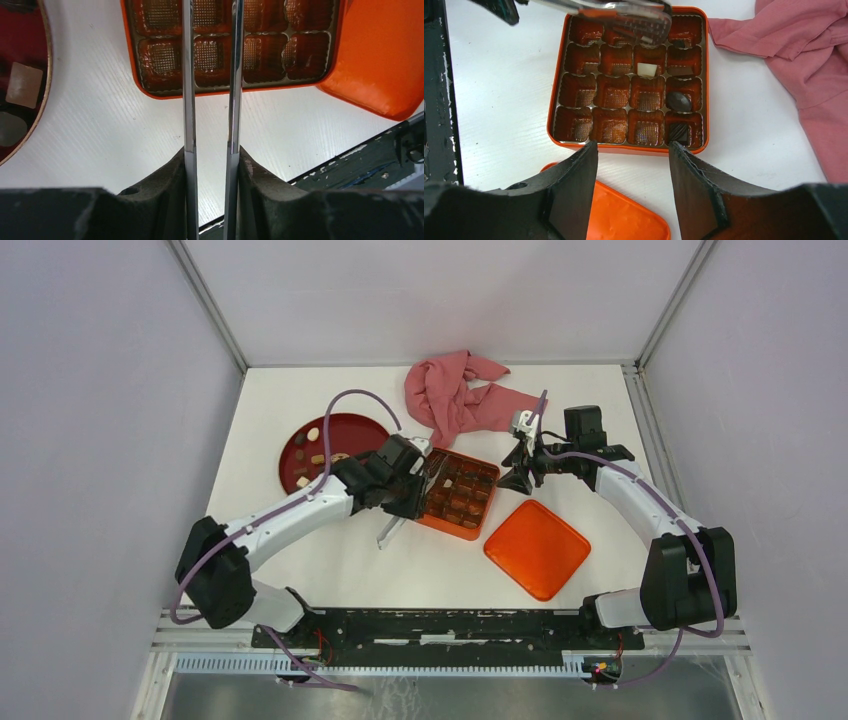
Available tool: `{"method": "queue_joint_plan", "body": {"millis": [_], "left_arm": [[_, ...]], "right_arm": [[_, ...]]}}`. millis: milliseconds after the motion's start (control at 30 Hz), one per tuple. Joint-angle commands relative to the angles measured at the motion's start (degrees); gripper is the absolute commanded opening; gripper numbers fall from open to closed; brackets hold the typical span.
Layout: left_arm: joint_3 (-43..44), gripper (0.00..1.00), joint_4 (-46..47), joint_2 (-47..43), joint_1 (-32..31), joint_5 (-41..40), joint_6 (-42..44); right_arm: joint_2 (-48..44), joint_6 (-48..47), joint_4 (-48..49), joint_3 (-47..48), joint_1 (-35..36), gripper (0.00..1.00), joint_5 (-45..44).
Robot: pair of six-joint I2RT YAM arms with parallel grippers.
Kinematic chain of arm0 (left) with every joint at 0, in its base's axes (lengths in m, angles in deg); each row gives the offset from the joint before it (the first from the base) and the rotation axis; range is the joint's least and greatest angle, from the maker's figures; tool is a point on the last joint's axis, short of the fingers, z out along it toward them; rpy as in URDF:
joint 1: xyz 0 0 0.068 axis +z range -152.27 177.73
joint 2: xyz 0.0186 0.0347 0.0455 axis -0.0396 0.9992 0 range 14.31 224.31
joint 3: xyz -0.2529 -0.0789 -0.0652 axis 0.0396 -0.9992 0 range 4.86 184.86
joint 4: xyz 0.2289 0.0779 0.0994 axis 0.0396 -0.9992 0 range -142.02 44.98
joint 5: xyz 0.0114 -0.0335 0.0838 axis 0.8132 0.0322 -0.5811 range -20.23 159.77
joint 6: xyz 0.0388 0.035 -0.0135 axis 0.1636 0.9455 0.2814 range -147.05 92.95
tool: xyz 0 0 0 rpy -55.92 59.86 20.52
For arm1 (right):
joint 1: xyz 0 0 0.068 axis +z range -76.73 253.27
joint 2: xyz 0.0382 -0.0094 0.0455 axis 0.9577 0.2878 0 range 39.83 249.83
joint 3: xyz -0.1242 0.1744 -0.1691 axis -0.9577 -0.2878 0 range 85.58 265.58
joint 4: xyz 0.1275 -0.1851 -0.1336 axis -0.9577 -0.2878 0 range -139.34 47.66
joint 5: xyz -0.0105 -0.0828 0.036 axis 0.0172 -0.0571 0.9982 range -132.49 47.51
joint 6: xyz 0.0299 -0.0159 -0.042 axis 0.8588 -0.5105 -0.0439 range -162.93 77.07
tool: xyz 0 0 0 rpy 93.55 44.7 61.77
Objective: Pack the chocolate
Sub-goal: Place the fake chocolate in the packing box, then pick up the fake chocolate from the plate.
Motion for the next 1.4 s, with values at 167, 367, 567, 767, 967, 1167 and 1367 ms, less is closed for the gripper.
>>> {"method": "queue_joint_plan", "body": {"millis": [167,367,567,767,967,1167,1367], "left_arm": [[1.79,0.39,-4.16,-10.32,16.64,5.71,8.41],[-0.94,0.41,-9.04,-10.31,27.21,4.01,12.19],[-3.34,0.43,-8.03,-8.12,29.97,5.02,12.45],[-2.39,0.45,-7.18,-3.64,31.87,6.22,13.64],[-1.70,0.45,-6.61,-0.45,31.94,8.04,13.98],[-1.93,0.45,-6.90,-0.32,31.98,8.03,14.14],[-1.71,0.46,-7.97,-0.87,31.95,6.32,14.17]], "right_arm": [[0.21,-1.64,-0.98,2.56,-0.18,0.60,1.70],[0.26,-1.58,-1.07,2.58,-0.20,0.60,1.79],[0.53,-1.76,-1.16,2.58,-0.18,0.60,2.19],[0.61,-2.26,-1.70,2.75,-0.22,0.60,2.23],[0.64,-2.62,-1.93,2.84,-0.20,0.60,2.32],[0.95,-2.90,-2.30,3.02,-0.22,0.60,2.58],[1.32,-3.16,-2.64,3.11,-0.18,0.60,2.67]]}}
